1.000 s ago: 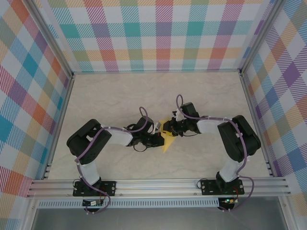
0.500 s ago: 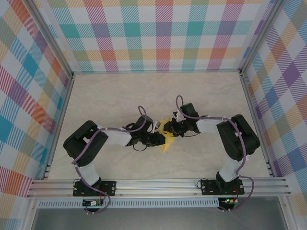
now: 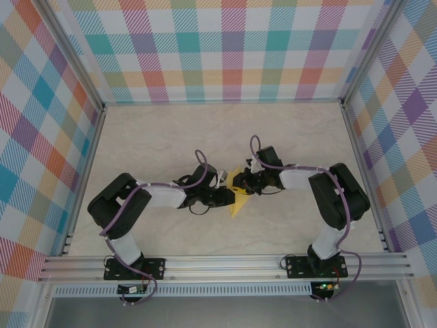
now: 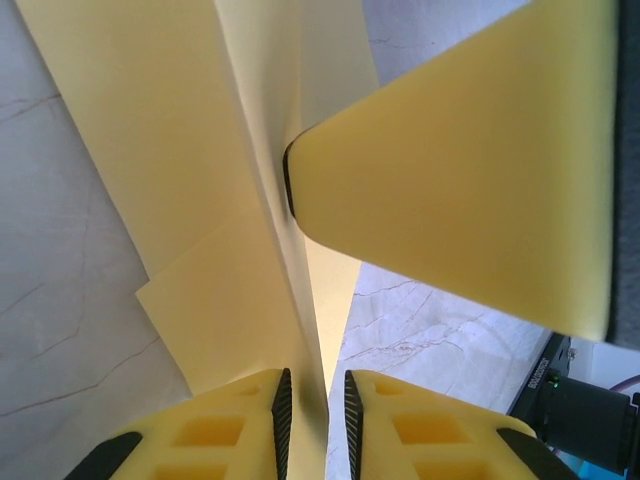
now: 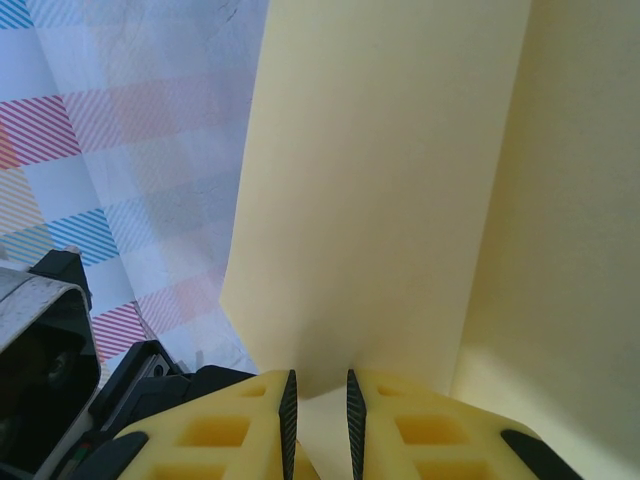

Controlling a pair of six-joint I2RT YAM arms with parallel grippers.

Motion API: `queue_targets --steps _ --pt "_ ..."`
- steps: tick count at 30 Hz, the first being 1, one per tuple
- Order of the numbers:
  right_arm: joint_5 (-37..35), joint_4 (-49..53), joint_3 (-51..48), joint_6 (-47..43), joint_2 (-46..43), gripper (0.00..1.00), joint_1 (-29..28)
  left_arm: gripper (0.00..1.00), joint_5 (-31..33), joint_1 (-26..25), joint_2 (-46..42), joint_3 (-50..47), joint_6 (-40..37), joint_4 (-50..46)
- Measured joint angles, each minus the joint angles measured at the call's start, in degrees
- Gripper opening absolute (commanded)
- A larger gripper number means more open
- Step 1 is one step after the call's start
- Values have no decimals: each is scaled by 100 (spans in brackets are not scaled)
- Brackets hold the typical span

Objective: Fold a paper plane with a square sheet of paper (pick it up from the middle)
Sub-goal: Fourth fold the wing at the center of the table.

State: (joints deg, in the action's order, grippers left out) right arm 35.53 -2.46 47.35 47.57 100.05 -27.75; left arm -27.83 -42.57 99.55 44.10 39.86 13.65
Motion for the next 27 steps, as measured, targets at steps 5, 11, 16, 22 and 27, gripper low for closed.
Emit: queue_targets --steps 5,11,16,22,27 --pt "2 2 2 0 0 23 0 17 4 -15 92 0 2 -2" --pt "-20 55 2 -4 0 23 0 0 -15 -42 133 0 63 44" --pt "-96 105 2 -24 0 25 0 0 -96 -42 262 0 94 247" --pt "-219 284 0 -101 -66 26 57 0 -282 2 476 -103 225 671" --pt "-286 385 -61 -179 -459 26 210 0 -431 79 496 -214 321 922"
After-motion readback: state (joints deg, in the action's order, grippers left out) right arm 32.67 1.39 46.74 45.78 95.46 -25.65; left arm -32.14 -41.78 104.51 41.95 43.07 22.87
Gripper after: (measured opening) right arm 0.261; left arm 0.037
